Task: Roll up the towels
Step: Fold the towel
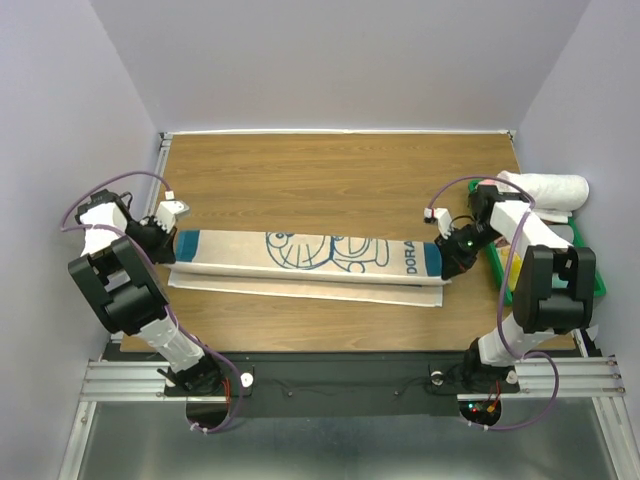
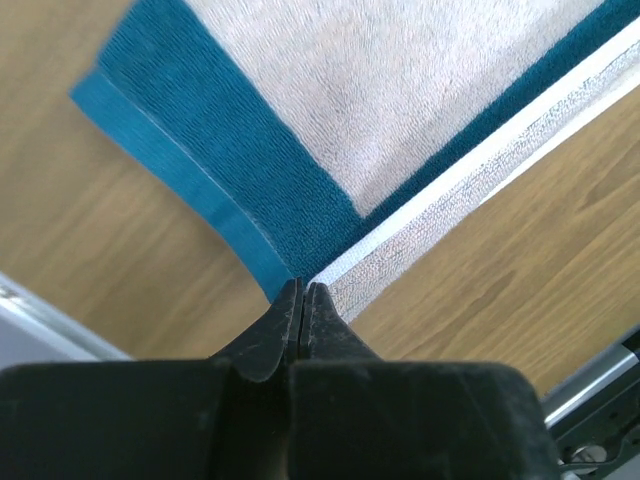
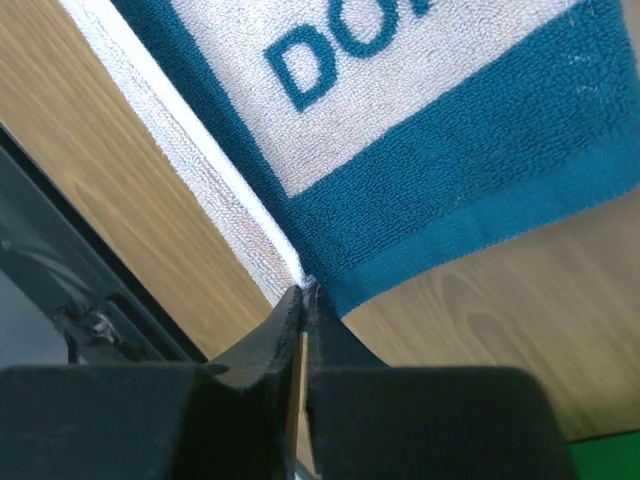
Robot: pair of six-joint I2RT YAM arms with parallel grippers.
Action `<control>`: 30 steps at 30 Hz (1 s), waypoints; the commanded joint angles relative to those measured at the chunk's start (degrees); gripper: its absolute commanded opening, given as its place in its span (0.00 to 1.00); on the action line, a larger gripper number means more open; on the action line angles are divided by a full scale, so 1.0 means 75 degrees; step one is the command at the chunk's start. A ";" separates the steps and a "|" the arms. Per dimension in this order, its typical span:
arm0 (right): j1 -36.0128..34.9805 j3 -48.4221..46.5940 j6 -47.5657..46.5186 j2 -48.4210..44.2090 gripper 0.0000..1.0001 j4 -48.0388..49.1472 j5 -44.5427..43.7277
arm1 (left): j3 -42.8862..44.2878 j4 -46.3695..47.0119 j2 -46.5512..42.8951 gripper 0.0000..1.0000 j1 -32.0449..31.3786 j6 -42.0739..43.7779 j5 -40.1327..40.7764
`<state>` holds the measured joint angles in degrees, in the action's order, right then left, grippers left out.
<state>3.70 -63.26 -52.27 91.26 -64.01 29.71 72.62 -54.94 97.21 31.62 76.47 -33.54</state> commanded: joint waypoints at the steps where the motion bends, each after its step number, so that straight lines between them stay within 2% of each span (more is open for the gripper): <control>1: 0.0045 0.0138 -0.0249 0.0182 0.11 -0.0067 -0.0282 | -0.0471 0.0504 -0.0211 0.00 0.0120 0.0129 0.0534; 2: 0.0045 0.0092 -0.0249 0.0229 0.19 -0.0125 -0.0247 | -0.0495 0.0621 -0.0176 0.16 0.0120 0.0082 0.0627; 3: 0.0033 0.0045 -0.0273 0.0253 0.27 -0.0184 -0.0201 | -0.0484 0.0610 -0.0164 0.24 0.0132 0.0082 0.0628; 4: 0.0033 -0.0013 -0.0284 0.0253 0.46 -0.0242 -0.0165 | -0.0414 0.0575 -0.0176 0.32 0.0144 0.0093 0.0593; 5: 0.0045 -0.0176 -0.0319 0.0219 0.54 -0.0336 -0.0107 | -0.0355 0.0505 -0.0199 0.44 0.0167 0.0047 0.0547; 7: 0.0045 -0.0376 -0.0308 0.0125 0.66 -0.0383 -0.0072 | -0.0064 0.0237 -0.0199 0.49 0.0156 0.0128 0.0395; 8: 0.0045 -0.0644 -0.0273 0.0032 0.68 -0.0476 0.0022 | 0.0136 0.0015 -0.0223 0.52 0.0167 0.0163 0.0197; 11: 0.0045 -0.1067 -0.0121 0.0030 0.67 -0.0583 0.0372 | 0.0325 -0.0210 -0.0305 0.55 0.0179 0.0222 -0.0156; 16: 0.0010 -0.1842 0.0523 0.0674 0.54 -0.0595 0.0713 | 0.0256 -0.0012 -0.0515 0.55 0.0016 -0.0327 -0.0602; 19: -0.0189 -0.1656 0.1190 0.0921 0.48 0.0130 0.0470 | -0.0293 0.0854 -0.0785 0.49 -0.0323 -0.1134 -0.0416; 24: -0.0679 -0.1163 0.2046 0.1249 0.45 0.1384 -0.0293 | -0.1220 0.2165 -0.0856 0.35 -0.0945 -0.2307 0.0100; 26: -0.0751 -0.0860 0.2176 0.1471 0.44 0.1642 -0.0725 | -0.1666 0.2600 -0.0797 0.29 -0.1109 -0.2973 0.0415; 30: -0.0822 -0.0368 0.2153 0.1671 0.41 0.1890 -0.1113 | -0.1948 0.3480 -0.0412 0.23 -0.1635 -0.3772 0.0955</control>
<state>-2.20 -68.42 -38.04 103.59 -53.87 26.02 59.05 -36.29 92.49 21.63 56.55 -30.24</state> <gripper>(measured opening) 0.425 0.248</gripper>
